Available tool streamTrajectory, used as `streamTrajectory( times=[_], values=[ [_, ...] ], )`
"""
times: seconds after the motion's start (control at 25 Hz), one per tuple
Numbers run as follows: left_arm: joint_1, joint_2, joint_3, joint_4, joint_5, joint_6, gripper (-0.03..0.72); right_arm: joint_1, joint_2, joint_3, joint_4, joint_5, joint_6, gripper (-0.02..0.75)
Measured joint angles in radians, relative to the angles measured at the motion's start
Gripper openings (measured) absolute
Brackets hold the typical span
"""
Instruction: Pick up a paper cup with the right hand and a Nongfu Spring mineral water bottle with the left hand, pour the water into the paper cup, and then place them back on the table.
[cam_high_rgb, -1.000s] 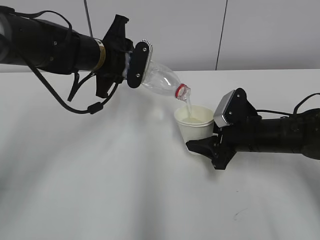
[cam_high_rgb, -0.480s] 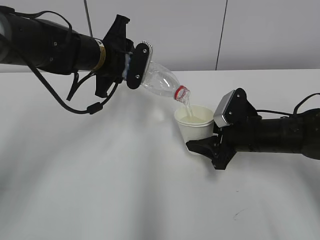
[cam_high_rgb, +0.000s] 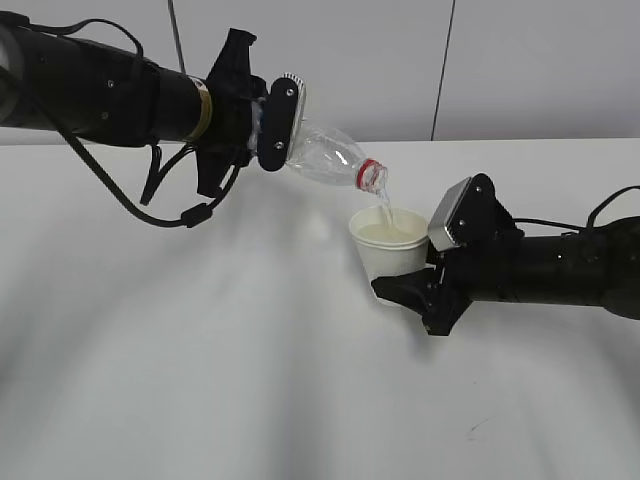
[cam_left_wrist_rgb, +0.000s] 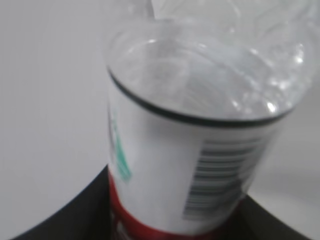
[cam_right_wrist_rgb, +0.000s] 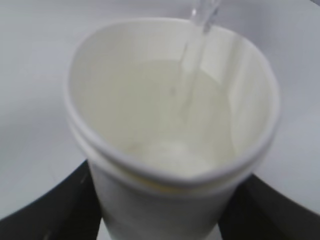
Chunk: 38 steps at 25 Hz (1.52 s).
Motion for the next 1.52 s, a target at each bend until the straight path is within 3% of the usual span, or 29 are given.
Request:
streamTrajectory(
  times=[0.24, 0.56, 0.72, 1.04, 1.52],
  values=[
    [0.000, 0.000, 0.000, -0.262, -0.003, -0.004, 0.323, 0.000, 0.000, 0.000, 0.069, -0.041, -0.013, 0.451],
    [0.005, 0.015, -0.001, -0.783, 0.003, -0.008, 0.323, 0.000, 0.000, 0.000, 0.193, -0.099, -0.105, 0.451],
    [0.016, 0.023, 0.045, -0.985, -0.082, -0.011, 0.323, 0.000, 0.000, 0.000, 0.287, -0.110, -0.157, 0.451],
    [0.035, 0.024, 0.210, -1.205, -0.382, -0.012, 0.323, 0.000, 0.000, 0.000, 0.487, -0.148, -0.217, 0.451],
    [0.058, 0.024, 0.442, -1.313, -0.874, -0.012, 0.323, 0.000, 0.003, -0.002, 0.701, -0.157, -0.329, 0.451]
  ],
)
